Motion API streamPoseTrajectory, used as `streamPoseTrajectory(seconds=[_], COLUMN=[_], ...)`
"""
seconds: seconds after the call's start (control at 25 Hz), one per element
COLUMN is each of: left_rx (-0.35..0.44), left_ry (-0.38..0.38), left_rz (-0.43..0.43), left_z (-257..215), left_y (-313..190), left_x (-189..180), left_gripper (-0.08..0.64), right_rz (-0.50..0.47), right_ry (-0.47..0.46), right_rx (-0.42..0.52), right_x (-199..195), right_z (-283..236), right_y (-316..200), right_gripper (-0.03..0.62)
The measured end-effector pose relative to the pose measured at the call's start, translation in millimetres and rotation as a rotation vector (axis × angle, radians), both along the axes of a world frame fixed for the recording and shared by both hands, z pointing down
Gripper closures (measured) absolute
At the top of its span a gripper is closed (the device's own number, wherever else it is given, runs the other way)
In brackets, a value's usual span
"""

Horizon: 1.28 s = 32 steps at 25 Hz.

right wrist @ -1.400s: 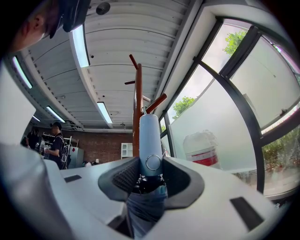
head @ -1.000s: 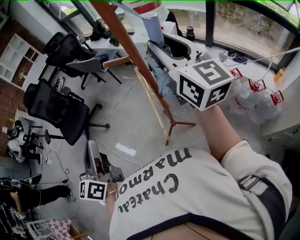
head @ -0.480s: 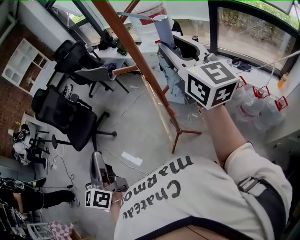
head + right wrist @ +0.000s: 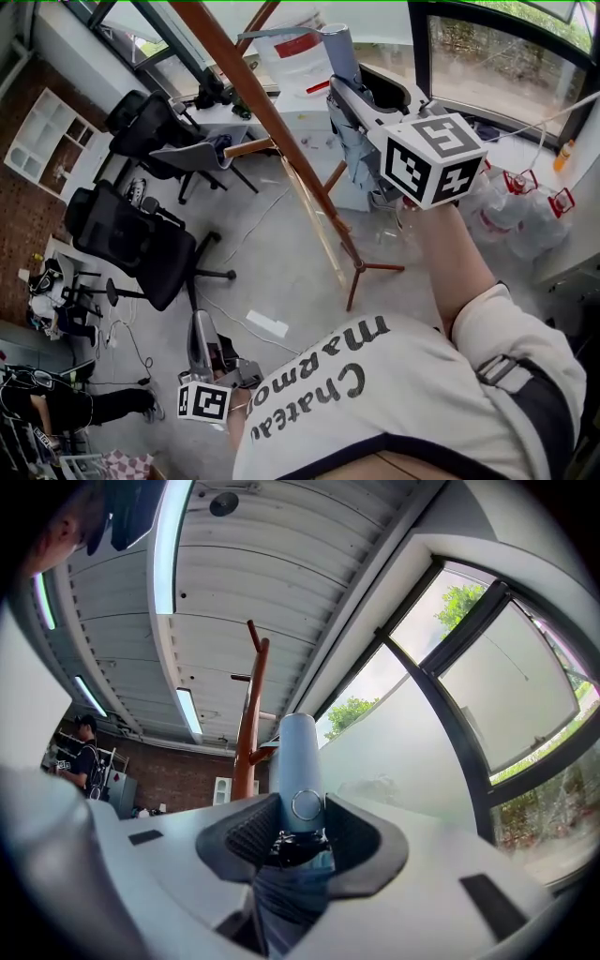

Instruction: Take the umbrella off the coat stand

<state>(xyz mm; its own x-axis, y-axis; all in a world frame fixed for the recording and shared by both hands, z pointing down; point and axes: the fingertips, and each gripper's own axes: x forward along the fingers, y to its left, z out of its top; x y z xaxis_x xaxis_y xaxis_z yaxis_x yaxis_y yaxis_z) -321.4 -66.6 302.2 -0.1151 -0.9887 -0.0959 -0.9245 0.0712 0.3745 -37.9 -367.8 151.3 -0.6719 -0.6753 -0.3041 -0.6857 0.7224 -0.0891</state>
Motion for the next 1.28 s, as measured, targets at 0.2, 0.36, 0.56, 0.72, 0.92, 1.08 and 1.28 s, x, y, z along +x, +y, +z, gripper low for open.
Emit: streamPoseTrajectory(seconds=[0.2,0.36,0.56,0.72,0.92,1.08,1.28], left_rx=[0.009,0.012,0.017,0.017,0.013,0.014,0.015], left_ry=[0.002,0.004,0.01,0.013,0.019,0.022,0.024], left_rz=[-0.002,-0.005,-0.011,-0.008,-0.008,-0.007,-0.009], left_z=[-1,1,1,2,6,6,8], left_y=[3,6,8,8,7,6,4], left_x=[0,0,-2,-1,1,4,5], left_gripper=[0.537,0.535,0.537,0.535,0.535,0.535,0.535], right_rz=[-0.002,0.005,0.018,0.027,0.035,0.035,0.037], right_ry=[-0.009,-0.014,-0.013,-0.017,-0.022,-0.023,-0.025], right_rx=[0.004,0.015,0.019,0.021,0.026,0.032,0.029], right_x=[5,9,13,17,23,26,28], right_z=[-4,-8,-12,-15,-20,-23,-24], right_y=[3,6,5,4,2,2,0], right_gripper=[0.433,0.433,0.433,0.433,0.433,0.433,0.433])
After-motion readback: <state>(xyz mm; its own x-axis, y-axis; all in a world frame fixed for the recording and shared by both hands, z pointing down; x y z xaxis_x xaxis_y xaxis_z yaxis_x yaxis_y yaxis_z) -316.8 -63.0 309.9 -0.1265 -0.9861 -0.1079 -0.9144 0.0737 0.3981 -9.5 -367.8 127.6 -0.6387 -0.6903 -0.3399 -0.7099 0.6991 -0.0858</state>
